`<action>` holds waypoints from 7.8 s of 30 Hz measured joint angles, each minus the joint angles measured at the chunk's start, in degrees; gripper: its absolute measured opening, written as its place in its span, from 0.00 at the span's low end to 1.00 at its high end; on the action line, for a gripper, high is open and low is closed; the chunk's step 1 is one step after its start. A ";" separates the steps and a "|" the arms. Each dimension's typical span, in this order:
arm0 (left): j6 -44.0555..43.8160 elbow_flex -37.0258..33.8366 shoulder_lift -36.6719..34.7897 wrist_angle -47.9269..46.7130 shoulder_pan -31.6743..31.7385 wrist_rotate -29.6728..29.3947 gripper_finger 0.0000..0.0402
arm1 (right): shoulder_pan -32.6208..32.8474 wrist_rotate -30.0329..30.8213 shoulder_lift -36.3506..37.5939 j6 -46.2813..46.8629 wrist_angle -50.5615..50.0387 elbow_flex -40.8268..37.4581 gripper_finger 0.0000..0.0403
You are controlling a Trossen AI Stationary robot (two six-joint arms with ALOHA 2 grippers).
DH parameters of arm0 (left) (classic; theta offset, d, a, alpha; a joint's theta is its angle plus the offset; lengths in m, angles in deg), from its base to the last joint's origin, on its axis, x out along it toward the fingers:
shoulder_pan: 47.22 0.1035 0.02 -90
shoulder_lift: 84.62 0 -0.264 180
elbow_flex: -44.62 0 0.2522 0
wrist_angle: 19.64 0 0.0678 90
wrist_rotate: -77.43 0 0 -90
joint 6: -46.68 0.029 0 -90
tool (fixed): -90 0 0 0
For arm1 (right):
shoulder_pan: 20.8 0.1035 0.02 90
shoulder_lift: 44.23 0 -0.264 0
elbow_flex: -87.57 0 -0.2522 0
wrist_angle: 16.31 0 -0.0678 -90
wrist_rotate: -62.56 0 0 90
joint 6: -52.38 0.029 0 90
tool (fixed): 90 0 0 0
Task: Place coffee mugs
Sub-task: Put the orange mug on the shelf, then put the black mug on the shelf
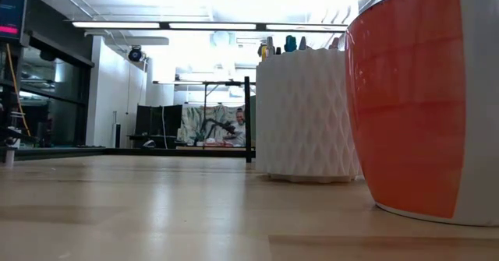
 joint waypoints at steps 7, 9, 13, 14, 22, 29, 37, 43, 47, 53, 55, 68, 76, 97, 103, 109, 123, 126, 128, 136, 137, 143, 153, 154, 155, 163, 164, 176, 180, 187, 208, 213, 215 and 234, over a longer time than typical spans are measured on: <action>-6.93 -16.19 -12.50 0.17 -1.53 -9.67 0.26 | -2.81 -7.52 0.00 -2.74 4.65 0.00 0.15; -10.33 -24.49 -17.58 1.26 -1.68 -11.31 0.26 | -3.41 -9.69 0.00 -4.39 7.46 0.00 0.15; -15.56 -41.01 -28.05 10.13 -1.66 -12.36 0.26 | -5.26 -14.29 -0.35 -7.97 12.91 0.00 0.15; -15.94 -44.89 -30.51 13.40 -1.73 -12.27 0.26 | -5.68 -14.83 -0.65 -8.89 13.70 0.00 0.15; -16.87 -63.98 -41.65 29.23 -1.75 -9.78 0.26 | -9.37 -23.38 -4.54 -5.34 15.79 0.00 0.15; -18.90 -67.54 -42.74 30.27 -1.62 -9.80 0.26 | -10.19 -27.74 -8.55 -6.70 19.74 0.00 0.15; -19.47 -67.54 -42.74 30.25 -1.62 -9.80 0.26 | -10.39 -27.97 -8.79 -6.98 19.96 0.00 0.15; -19.45 -67.55 -42.74 30.25 -1.62 -9.82 0.26 | -10.39 -28.81 -9.05 -6.55 20.19 0.02 0.15; -19.45 -67.55 -42.74 30.32 -1.62 -9.85 0.26 | -10.52 -29.16 -11.22 -6.48 21.01 0.02 0.15; -19.43 -67.56 -42.74 30.45 -1.62 -9.87 0.26 | -11.15 -30.31 -13.55 -5.18 22.81 0.02 0.15; -19.43 -67.56 -42.74 30.46 -1.62 -9.89 0.26 | -11.19 -30.26 -13.53 -4.83 23.87 0.07 0.15; -19.37 -67.56 -42.71 30.67 -1.62 -11.66 0.26 | -11.16 -30.31 -13.46 -4.29 23.25 0.04 0.01; -19.32 -67.56 -42.71 30.86 -1.64 -11.99 0.26 | -10.26 -27.05 -13.14 -5.54 15.09 5.42 0.00; -17.88 -67.56 -42.71 30.84 -1.64 -13.04 0.26 | -13.58 -5.63 -10.88 -2.26 -41.72 38.03 0.00; -17.81 -68.82 -42.63 32.15 -1.64 -13.04 0.26 | -24.31 -0.40 -6.48 -5.15 -43.99 34.41 0.00; -14.32 -72.52 -42.65 36.56 -1.64 -12.97 0.26 | -38.72 -2.86 2.62 -11.28 -39.16 27.77 0.00; -13.29 -74.10 -42.67 40.39 -1.58 -13.06 0.26 | -71.80 -22.89 13.65 -35.04 -3.05 1.52 0.00; -12.93 -74.10 -42.67 40.93 -1.58 -13.04 0.26 | -77.02 -28.39 12.03 -38.70 1.32 0.81 0.00; -12.94 -74.10 -42.67 40.94 -1.58 -13.02 0.26 | -79.61 -30.29 10.85 -40.28 4.08 0.92 0.00; -12.88 -74.10 -42.67 40.92 -1.58 -13.01 0.26 | -86.66 -33.55 4.90 -44.29 5.49 0.94 0.00; -12.87 -74.10 -42.67 40.92 -1.58 -13.01 0.26 | -87.27 -33.91 4.16 -44.65 6.01 0.94 0.00; -12.85 -74.10 -42.67 40.92 -1.53 -13.01 0.26 | -90.02 -35.32 0.13 -46.19 9.47 0.96 0.00; -12.85 -74.07 -42.67 40.90 -0.74 -12.84 0.26 | -93.86 -36.58 -1.22 -46.81 11.35 0.98 0.00; -12.85 -74.07 -42.67 40.92 -0.48 -12.84 0.26 | -94.37 -37.36 -1.22 -46.83 11.35 0.98 0.00; -12.85 -74.07 -42.67 40.92 -0.26 -12.83 0.26 | -94.81 -38.30 -1.22 -46.80 11.39 0.98 0.00; -12.85 -74.07 -42.67 40.89 1.04 -12.71 0.26 | -96.91 -40.13 -1.22 -46.81 12.19 0.98 0.00; -12.85 -74.07 -42.67 40.89 1.05 -12.71 0.26 | -97.04 -40.13 -1.22 -46.88 12.49 0.98 0.00; -12.87 -74.05 -42.67 40.89 1.05 -12.71 0.26 | -97.09 -41.23 -1.22 -47.73 13.67 0.98 0.03; -12.87 -74.05 -42.67 40.89 1.05 -12.71 0.26 | -97.09 -41.23 -1.22 -47.70 13.67 0.98 0.03; -12.87 -74.03 -42.67 40.95 1.02 -12.71 0.26 | -97.09 -41.78 -3.11 -47.84 13.90 1.01 0.03; -12.89 -74.03 -42.67 41.06 1.02 -11.94 0.26 | -97.07 -39.62 -3.41 -49.15 15.70 0.92 0.17; -12.90 -74.03 -42.67 41.05 1.02 -11.92 0.26 | -97.14 -39.28 -3.41 -49.17 16.48 0.92 0.18; -12.88 -74.03 -42.67 41.05 1.02 -11.92 0.26 | -97.14 -39.28 -3.41 -49.17 16.62 1.01 0.18; -12.87 -74.03 -42.67 41.05 1.02 -11.90 0.26 | -89.50 -45.49 -3.30 -45.49 -21.56 21.30 0.18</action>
